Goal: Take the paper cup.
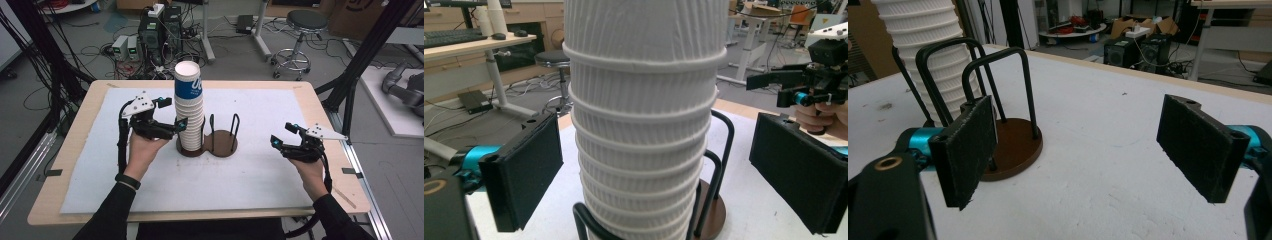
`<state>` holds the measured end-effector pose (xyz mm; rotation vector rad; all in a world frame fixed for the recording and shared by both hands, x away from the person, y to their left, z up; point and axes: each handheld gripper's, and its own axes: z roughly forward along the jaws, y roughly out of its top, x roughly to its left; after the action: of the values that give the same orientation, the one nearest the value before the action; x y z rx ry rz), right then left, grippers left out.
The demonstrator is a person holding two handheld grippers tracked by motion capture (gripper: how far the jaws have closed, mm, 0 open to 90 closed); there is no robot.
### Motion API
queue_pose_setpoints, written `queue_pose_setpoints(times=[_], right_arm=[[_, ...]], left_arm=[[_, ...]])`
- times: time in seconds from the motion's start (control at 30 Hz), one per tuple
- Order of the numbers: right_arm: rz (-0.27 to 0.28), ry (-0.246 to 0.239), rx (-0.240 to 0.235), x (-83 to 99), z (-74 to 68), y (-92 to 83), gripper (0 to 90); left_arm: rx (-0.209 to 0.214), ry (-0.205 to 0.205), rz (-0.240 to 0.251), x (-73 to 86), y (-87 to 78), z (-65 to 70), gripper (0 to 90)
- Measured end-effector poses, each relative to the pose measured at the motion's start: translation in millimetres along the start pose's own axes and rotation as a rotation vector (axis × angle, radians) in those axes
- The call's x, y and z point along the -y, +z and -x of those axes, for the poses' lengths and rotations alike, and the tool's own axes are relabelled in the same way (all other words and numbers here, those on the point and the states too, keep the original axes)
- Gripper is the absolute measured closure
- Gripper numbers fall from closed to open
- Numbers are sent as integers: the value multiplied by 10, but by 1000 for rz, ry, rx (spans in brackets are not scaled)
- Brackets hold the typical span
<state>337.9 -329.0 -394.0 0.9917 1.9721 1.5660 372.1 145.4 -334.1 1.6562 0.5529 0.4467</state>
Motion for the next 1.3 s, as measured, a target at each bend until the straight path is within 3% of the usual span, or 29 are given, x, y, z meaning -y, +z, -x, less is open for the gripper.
queue_pose_setpoints(times=[0.33,0.63,0.9,1.3], right_arm=[[-3,-6,-8,2,-1,22,166],[-8,-11,-26,4,-12,39,167],[-18,-10,-35,2,-27,60,167],[-9,-30,-85,-123,-159,126,167]], left_arm=[[9,5,5,-66,161,-57,67],[30,-22,12,-50,287,-104,67],[43,-20,19,-44,296,-122,107],[43,-5,16,-49,297,-113,111]])
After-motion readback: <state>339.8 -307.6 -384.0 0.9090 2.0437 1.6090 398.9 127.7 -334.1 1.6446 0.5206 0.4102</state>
